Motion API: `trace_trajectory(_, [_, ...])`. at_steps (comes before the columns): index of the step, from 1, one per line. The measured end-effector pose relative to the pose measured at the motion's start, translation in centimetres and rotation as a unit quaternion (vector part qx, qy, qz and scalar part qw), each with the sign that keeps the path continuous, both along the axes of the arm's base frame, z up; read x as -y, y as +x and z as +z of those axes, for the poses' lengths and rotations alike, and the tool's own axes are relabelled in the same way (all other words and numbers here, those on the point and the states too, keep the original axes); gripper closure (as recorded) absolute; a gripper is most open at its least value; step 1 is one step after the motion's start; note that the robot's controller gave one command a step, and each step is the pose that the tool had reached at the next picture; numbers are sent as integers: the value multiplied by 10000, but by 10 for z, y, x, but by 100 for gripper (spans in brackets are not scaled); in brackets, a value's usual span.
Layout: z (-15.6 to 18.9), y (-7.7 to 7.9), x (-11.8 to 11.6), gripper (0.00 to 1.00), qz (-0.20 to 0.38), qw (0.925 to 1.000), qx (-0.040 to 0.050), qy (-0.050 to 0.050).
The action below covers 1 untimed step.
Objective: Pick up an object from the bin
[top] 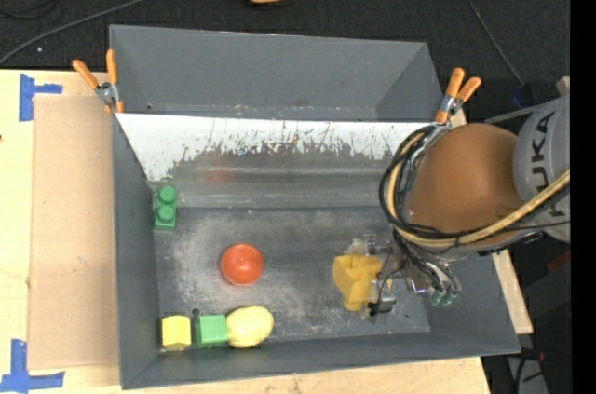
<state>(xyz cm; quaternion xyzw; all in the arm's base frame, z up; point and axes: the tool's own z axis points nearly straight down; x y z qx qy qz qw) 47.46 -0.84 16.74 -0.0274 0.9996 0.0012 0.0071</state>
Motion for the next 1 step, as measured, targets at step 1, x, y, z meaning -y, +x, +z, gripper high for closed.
trace_trajectory(1, [6, 0, 0, 100, -4, 10000, 1, 1])
